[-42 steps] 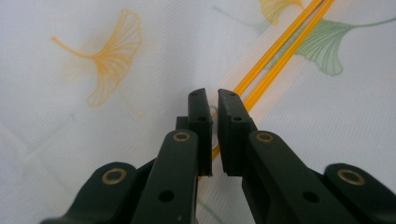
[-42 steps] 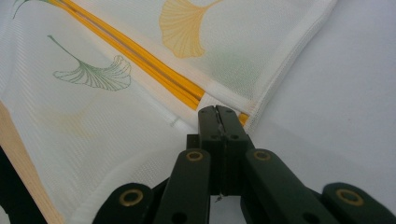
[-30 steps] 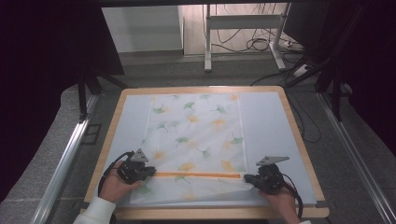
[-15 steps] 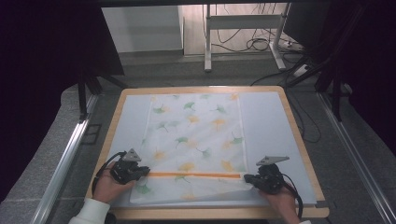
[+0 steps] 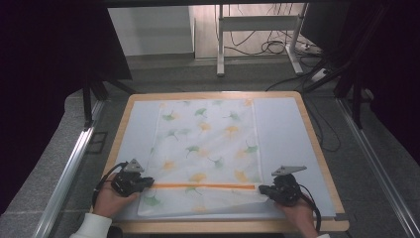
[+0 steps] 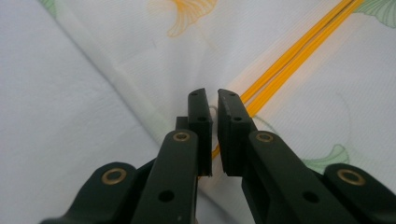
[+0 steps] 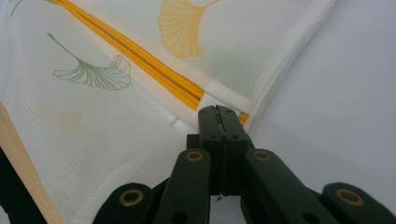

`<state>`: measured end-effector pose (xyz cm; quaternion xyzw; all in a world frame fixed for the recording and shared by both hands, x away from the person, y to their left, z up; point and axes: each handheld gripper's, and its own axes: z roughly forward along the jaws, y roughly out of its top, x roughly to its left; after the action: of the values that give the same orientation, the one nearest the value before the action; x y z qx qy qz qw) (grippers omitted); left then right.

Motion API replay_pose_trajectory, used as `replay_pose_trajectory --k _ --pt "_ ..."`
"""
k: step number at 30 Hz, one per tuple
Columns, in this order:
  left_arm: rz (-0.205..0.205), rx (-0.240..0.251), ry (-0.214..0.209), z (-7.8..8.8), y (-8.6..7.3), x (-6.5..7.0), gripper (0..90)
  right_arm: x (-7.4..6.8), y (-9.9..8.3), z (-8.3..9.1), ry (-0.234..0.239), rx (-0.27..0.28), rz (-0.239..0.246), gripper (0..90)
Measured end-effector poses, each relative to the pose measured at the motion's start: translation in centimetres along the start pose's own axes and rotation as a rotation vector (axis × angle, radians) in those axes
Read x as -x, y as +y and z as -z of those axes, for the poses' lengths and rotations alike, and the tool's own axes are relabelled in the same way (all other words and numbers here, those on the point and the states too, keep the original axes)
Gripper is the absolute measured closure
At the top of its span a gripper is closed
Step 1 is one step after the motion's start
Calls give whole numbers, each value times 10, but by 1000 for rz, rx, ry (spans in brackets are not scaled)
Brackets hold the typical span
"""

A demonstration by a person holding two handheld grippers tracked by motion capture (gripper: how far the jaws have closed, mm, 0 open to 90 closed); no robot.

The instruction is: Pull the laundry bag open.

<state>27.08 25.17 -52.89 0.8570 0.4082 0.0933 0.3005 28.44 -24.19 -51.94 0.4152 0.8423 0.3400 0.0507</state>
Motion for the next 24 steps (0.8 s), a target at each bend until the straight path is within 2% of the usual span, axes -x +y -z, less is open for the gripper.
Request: replay_pose_trajectory --k 5,10,13,16,24 --pt "16 12 7 3 -4 -4 853 0 0 0 1 0 -1 896" --pt "9 15 10 6 -7 -5 852 0 0 0 2 0 0 896" --pt "25 24 -7 4 -9 -6 852 0 0 0 2 0 1 896" --pt "10 14 2 4 -8 -5 852 1 0 0 4 1 -1 896" --pt "23 30 -5 3 -8 -6 850 0 0 0 -3 1 5 895"
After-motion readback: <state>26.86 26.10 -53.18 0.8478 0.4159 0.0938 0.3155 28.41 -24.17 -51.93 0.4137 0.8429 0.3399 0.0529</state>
